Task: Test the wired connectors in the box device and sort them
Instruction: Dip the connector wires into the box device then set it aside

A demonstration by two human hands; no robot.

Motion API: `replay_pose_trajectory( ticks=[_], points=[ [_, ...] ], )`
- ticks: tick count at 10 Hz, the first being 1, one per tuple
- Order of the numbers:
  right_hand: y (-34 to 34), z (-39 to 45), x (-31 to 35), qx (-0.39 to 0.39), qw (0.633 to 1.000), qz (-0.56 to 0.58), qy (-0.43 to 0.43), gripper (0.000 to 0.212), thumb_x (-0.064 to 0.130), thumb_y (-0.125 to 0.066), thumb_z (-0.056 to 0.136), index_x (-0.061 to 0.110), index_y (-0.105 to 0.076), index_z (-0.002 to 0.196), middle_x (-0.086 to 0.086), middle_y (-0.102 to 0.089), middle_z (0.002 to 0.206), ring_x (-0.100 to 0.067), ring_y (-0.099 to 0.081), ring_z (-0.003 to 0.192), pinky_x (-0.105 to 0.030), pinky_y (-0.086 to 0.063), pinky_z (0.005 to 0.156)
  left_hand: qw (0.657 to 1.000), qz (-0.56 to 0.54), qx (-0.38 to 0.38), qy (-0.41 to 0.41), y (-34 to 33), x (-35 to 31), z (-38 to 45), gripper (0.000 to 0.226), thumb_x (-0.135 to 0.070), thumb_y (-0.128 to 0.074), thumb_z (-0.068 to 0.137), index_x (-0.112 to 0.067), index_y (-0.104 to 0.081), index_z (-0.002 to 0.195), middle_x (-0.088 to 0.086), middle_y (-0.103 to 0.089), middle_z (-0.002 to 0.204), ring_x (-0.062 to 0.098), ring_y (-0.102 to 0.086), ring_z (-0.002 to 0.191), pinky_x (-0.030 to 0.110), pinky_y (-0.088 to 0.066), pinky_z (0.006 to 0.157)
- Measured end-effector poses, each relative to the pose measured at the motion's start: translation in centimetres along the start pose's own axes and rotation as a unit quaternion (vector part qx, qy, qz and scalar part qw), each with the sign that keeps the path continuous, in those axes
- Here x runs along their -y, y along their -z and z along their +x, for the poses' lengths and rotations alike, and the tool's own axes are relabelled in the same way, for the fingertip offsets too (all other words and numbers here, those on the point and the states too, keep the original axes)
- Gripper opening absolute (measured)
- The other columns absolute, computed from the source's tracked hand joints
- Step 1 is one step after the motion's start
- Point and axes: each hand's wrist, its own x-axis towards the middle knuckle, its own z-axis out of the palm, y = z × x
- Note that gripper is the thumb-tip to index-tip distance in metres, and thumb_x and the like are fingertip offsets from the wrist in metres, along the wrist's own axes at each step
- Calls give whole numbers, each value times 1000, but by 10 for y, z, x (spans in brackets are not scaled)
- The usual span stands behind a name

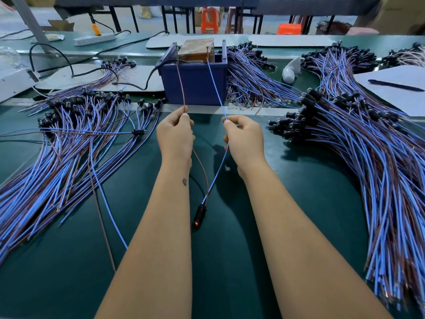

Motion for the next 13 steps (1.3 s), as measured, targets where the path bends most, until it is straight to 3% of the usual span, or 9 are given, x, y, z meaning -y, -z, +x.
replay_pose_trajectory(
  ticks=[13],
  points=[
    [-1, -1, -1, 9, 1000, -21, 8, 14, 16, -53, 94, 21, -66, 96, 7, -52, 57, -2, -47, 47, -38, -54, 64, 1000, 0, -1, 11, 0, -2, -4, 26, -8, -50, 98, -12, -69, 116, -5, -56, 71, -1, -43, 45, 16, -40, 48]
  ],
)
